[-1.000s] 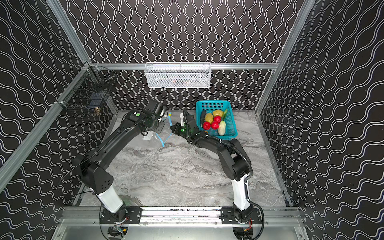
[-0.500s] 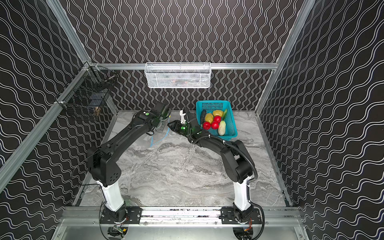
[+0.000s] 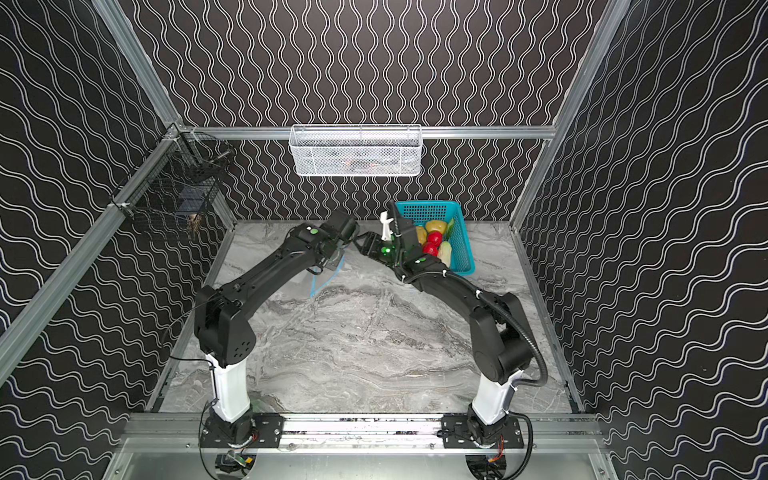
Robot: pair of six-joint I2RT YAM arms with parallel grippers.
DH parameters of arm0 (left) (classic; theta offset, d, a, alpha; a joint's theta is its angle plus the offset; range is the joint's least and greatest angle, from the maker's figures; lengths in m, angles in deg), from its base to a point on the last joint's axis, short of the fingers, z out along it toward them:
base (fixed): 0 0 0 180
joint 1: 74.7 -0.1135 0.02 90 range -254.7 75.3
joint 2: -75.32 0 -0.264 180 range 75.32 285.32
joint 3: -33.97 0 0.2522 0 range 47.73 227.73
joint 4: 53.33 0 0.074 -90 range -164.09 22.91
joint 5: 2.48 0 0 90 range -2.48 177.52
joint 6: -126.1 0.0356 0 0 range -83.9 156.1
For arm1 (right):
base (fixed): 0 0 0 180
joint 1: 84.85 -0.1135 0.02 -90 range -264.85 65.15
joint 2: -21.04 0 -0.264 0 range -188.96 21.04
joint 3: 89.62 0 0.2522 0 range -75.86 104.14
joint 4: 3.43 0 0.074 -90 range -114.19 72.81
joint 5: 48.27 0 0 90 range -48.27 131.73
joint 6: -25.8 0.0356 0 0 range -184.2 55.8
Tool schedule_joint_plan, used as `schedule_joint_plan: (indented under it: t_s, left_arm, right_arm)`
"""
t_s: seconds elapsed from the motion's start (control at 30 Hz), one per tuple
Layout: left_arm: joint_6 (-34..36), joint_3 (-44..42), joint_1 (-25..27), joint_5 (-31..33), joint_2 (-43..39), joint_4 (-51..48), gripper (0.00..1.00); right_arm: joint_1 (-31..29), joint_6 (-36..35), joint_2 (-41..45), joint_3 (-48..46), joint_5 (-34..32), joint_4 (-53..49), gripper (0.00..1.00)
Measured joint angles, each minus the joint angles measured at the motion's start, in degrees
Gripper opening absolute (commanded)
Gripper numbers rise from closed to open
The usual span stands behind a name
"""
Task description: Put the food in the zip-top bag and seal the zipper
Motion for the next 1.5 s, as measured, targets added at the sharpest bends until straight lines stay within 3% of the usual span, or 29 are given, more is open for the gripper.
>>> schedule_joint_plan:
  t_s: [0.17, 0.33, 0.67, 1.27, 1.5]
  left_arm:
    - [0.00, 0.13, 0.61, 0.00, 0.20, -0.20, 0.00]
    - [0.00, -0.20, 0.63, -0.55, 0.17, -0.20, 0.00]
    - [0.09, -0.94, 0.68, -1.40, -0.81, -0.52, 0.00]
    - [1.46, -4.24, 0.63, -2.47, -4.39, 0.92, 0.00]
    - [1.49, -4.79, 0.20, -2.93, -5.62, 1.14, 0.00]
  right_arm:
    - [4.96, -2.51, 1.33, 0.28, -4.85, -7.08, 0.76]
    - [8.59, -5.09, -0.35, 4.98, -9.90, -15.04, 0.98]
    - [13.60, -5.46, -7.98, 15.89, -17.14, -29.22, 0.99]
    - [15.39, -5.27, -18.27, 26.62, -17.97, -38.01, 0.99]
    - [15.96, -4.13, -21.70, 26.86, -14.71, -37.83, 0.95]
